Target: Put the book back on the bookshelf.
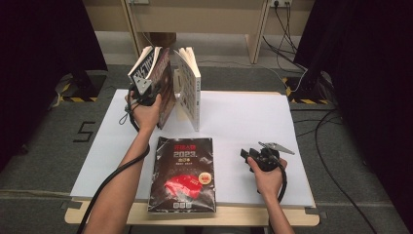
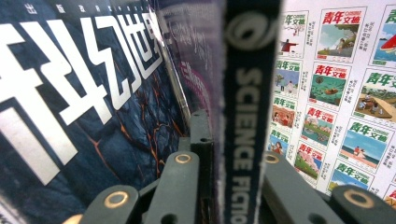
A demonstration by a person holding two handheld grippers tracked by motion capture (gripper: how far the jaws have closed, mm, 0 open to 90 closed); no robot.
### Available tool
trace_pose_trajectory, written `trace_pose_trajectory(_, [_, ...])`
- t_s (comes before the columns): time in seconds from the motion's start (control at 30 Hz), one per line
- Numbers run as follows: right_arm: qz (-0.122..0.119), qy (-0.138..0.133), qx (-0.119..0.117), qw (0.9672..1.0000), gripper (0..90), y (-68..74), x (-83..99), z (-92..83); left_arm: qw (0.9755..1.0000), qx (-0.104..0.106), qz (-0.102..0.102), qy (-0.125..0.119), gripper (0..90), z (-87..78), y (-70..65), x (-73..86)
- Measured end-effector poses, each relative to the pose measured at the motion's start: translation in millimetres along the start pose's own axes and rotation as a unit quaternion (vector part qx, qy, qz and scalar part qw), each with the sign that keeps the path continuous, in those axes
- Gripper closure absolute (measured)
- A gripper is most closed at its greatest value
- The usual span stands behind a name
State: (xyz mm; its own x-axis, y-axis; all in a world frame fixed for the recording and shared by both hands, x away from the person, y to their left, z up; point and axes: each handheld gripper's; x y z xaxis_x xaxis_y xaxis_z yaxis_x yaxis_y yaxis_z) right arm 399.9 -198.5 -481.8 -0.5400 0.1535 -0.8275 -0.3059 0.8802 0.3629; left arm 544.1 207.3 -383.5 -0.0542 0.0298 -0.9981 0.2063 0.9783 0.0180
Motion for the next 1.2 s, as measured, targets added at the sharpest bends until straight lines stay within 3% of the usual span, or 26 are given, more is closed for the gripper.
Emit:
trace_pose_trajectory(0.7, [-0.001,0.001,-0.002,1.0000,54.5,-0.5,0.6,-1.0,0.9997,0.010,0.003,0.021,80.6,-5.8,-2.9,-4.0])
trace_pose_trajectory(1.2, [0.000,0.004,-0.003,1.0000,54.4,-0.4,1.1,-0.6,0.9996,0.018,-0.014,0.016,78.9,-18.0,1.9,-16.3])
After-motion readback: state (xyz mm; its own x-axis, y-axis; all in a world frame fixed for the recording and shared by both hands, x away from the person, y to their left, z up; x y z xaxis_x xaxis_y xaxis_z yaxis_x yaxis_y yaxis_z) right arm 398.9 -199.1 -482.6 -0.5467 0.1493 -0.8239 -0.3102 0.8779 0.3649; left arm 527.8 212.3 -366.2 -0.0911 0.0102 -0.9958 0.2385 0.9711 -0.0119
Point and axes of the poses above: each handheld gripper's, and its own axes: z roughly forward along the jaws, x roughly out of its underside, y roughly to its left, and after that the axes turned 6 degrees about -y, right-handed
